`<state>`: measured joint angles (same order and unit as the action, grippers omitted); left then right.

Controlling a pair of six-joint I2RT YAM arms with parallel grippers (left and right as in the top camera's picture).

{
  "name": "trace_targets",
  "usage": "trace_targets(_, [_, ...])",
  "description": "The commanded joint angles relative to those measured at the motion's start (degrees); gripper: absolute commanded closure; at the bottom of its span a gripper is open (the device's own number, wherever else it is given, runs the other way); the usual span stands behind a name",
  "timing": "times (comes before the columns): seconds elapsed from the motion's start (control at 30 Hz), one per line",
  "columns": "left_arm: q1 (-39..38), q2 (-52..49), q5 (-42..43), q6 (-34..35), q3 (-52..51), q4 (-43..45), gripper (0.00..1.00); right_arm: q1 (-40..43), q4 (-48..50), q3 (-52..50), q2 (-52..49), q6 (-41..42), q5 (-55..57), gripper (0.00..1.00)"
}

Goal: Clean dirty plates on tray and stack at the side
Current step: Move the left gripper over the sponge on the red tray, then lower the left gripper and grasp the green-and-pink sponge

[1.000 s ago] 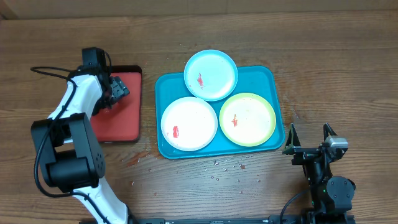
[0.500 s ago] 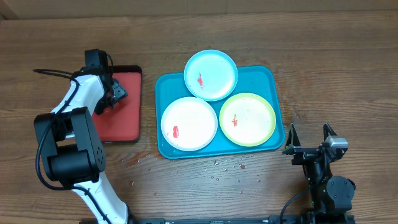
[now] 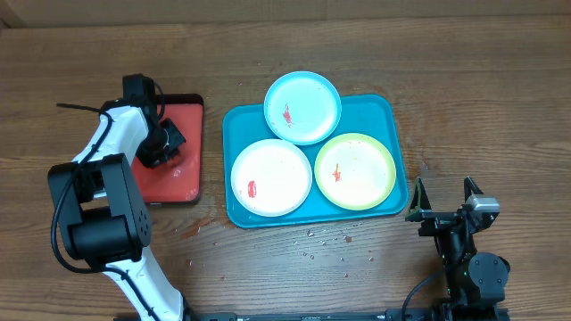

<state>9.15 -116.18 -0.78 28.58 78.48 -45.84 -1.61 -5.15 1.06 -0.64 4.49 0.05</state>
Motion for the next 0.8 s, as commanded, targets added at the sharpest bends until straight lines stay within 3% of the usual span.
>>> trace_targets(0.0, [0.2,-0.8,3.5,-0.3,1.5,-3.4,0.96,-0.4,0.3,-0.6,0.3,0.2,0.3,0.0])
trace_targets(0.03, [0.2,-0.8,3.3,-0.3,1.8,-3.4,0.96,-0.4,0.3,-0.6,0.3,0.2,0.3,0.0])
trace_targets(0.07, [0.3,-0.8,3.3,-0.3,2.2,-3.3,0.88,-0.4,0.3,-0.6,0.3,0.2,0.3,0.0])
trace_targets(0.1, [0.3,-0.8,2.7,-0.3,2.5,-2.8,0.68,-0.4,0.3,-0.6,0.3,0.2,0.3,0.0])
trace_targets(0.13, [0.3,-0.8,1.5,-0.3,2.7,-1.9,0.24,-0.4,0.3,-0.6,0.3,0.2,0.3,0.0])
trace_targets(0.17, [0.3,-0.8,0.2,-0.3,2.7,-0.9,0.0,-0.4,0.3,-0.6,0.3,0.2,0.3,0.0])
trace_targets(0.33, [0.3,-0.8,-7.7,-0.3,2.7,4.5,0.0,-0.4,0.3,-0.6,0.3,0.2,0.3,0.0])
trace_targets(0.47, [0.4,-0.8,-8.4,-0.3,2.6,6.3,0.0,-0.4,0.3,-0.6,0.3,0.2,0.3,0.0])
trace_targets(0.57, [0.4,-0.8,-7.3,-0.3,1.0,10.1,0.12,-0.4,0.3,-0.6,0.3,0.2,0.3,0.0])
trace_targets(0.7, [0.4,-0.8,-3.3,-0.3,-1.1,12.0,0.13,-0.4,0.3,-0.6,0.3,0.2,0.3,0.0])
trace_targets(0.77, [0.4,-0.8,-2.0,-0.3,-1.3,11.8,0.27,-0.4,0.3,-0.6,0.3,0.2,0.3,0.0])
